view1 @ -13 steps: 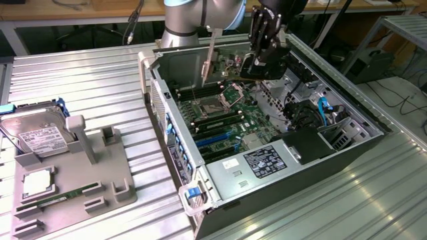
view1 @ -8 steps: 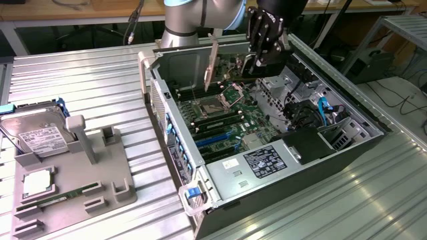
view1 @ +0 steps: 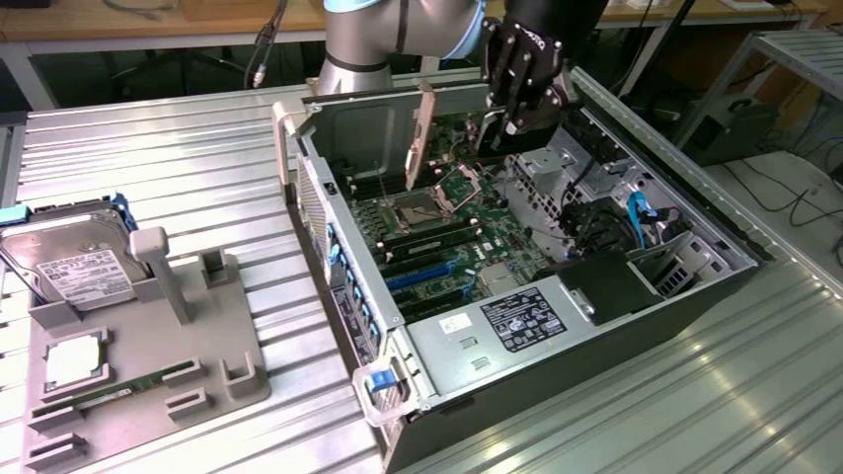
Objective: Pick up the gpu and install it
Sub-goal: 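Insert the gpu into the slot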
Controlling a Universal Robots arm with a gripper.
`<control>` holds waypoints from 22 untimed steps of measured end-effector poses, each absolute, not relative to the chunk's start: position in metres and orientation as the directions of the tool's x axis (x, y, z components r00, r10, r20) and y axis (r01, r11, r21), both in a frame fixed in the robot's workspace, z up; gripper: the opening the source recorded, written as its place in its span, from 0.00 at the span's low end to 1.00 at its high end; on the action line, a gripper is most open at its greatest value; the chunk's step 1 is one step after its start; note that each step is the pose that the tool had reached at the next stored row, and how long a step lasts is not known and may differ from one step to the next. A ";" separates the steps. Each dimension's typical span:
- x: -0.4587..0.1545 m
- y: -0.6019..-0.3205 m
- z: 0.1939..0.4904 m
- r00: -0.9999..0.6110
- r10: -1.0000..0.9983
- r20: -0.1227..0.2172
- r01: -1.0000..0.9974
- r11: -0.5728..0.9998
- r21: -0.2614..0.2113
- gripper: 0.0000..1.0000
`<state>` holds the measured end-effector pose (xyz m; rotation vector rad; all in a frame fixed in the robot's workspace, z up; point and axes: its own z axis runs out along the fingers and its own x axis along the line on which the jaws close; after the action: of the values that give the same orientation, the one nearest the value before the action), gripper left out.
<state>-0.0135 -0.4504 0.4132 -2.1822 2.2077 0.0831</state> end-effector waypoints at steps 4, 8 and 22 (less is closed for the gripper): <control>-0.014 -0.451 0.409 0.005 -0.998 -0.063 -1.000 -0.005 0.012 0.28; -0.014 -0.451 0.402 0.007 -0.998 -0.063 -1.000 -0.007 0.011 0.28; -0.017 -0.451 0.386 0.008 -0.999 -0.053 -1.000 -0.009 0.010 0.28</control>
<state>-0.0166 -0.4509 0.3864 -2.2095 2.1902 0.0695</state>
